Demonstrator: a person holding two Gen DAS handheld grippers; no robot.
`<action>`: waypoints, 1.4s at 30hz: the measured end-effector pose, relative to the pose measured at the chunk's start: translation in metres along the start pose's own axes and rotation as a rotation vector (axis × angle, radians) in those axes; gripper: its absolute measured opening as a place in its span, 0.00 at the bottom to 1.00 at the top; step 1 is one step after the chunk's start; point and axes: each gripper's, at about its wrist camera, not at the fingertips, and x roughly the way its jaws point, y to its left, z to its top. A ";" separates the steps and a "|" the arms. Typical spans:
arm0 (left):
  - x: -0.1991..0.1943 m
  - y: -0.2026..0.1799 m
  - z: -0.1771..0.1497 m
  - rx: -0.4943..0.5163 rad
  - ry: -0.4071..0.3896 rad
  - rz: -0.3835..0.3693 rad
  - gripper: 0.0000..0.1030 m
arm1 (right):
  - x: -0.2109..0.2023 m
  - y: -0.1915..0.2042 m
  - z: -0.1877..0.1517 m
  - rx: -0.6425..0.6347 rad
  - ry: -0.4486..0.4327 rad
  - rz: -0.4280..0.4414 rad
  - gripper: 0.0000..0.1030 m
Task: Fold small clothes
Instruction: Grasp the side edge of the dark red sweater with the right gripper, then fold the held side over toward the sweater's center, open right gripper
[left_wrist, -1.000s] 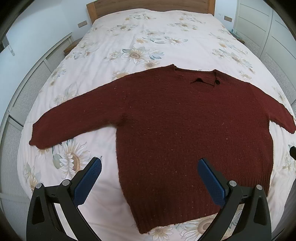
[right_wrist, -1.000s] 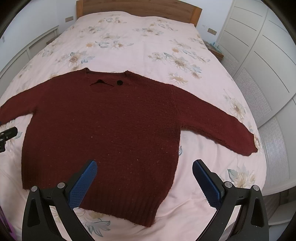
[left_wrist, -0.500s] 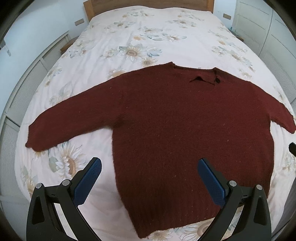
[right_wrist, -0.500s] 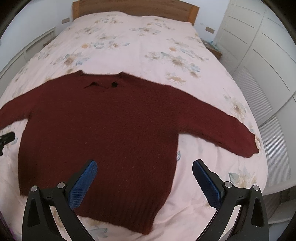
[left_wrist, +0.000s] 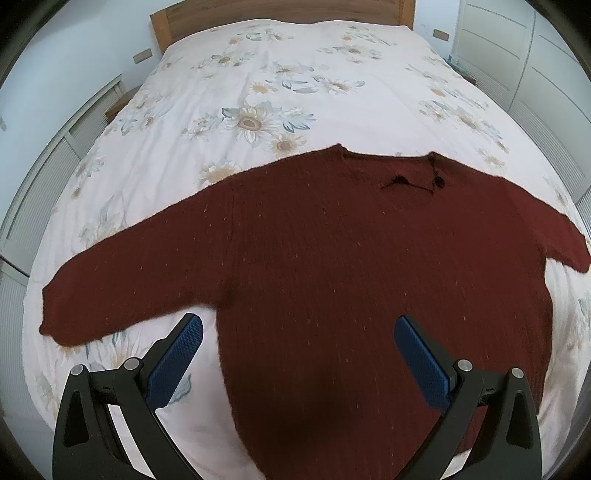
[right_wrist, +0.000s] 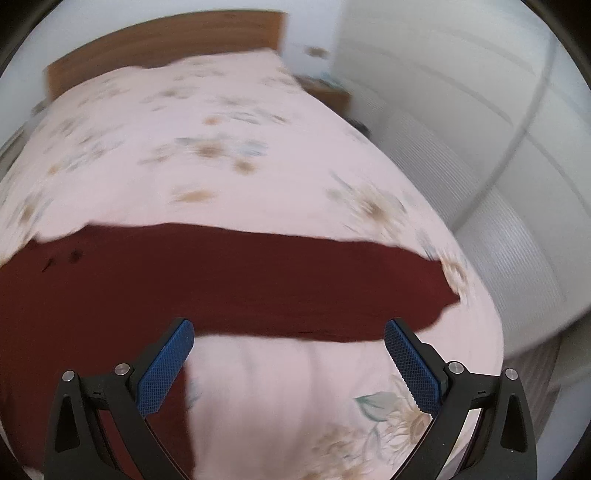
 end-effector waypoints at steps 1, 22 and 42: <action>0.005 0.001 0.002 -0.009 0.007 0.001 0.99 | 0.014 -0.019 0.004 0.049 0.023 0.006 1.00; 0.060 0.011 -0.010 -0.011 0.112 0.056 0.99 | 0.190 -0.163 -0.023 0.579 0.295 -0.002 0.62; 0.042 0.024 -0.016 -0.037 0.057 -0.004 0.99 | -0.001 0.025 0.071 0.109 -0.060 0.292 0.14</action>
